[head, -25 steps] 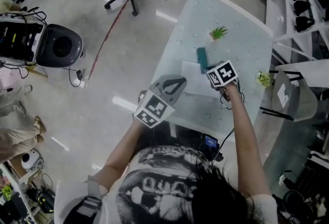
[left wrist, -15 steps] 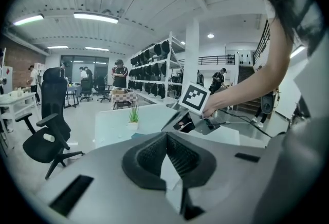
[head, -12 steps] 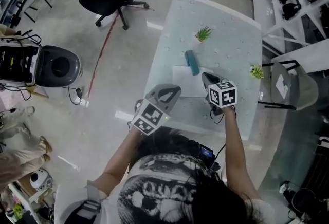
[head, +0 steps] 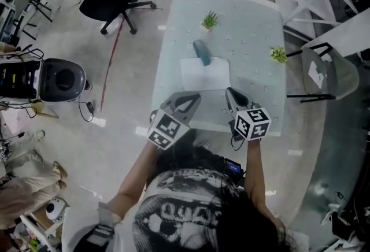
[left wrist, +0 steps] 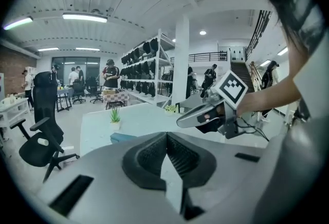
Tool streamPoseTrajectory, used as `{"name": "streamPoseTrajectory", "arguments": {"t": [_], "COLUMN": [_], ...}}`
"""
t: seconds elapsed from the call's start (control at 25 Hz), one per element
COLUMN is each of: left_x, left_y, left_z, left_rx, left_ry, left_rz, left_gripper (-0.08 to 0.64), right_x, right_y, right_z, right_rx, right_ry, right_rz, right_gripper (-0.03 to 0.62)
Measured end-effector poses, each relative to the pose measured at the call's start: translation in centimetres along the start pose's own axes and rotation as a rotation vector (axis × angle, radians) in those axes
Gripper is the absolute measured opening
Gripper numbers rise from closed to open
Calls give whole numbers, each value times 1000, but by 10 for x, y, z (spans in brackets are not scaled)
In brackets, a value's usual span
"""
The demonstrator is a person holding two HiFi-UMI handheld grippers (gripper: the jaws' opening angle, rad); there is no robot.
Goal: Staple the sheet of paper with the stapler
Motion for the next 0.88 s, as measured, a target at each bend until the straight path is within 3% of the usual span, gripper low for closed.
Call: {"name": "streamPoseTrajectory", "arguments": {"t": [0.44, 0.88], "left_x": [3, -1], "left_y": [-90, -164], "left_z": [25, 46], "left_rx": [3, 5], "left_ry": [-3, -16], "left_rz": [-41, -71], "left_gripper": [-8, -8], "right_x": [-42, -77], "right_y": [33, 52], "right_z": [103, 179], "right_rx": [-1, -16], "right_ry": [-136, -244], "right_rz": [21, 106], "right_gripper": [-5, -5]}}
Point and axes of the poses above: the fingertips, and each gripper's own axes: z backward along the fingers, y to its left, x out of its top, the point moved 9 cm from there along z, backward along the fingers, and after that the axes turned 4 degrees about x, right-handed, at the moved point
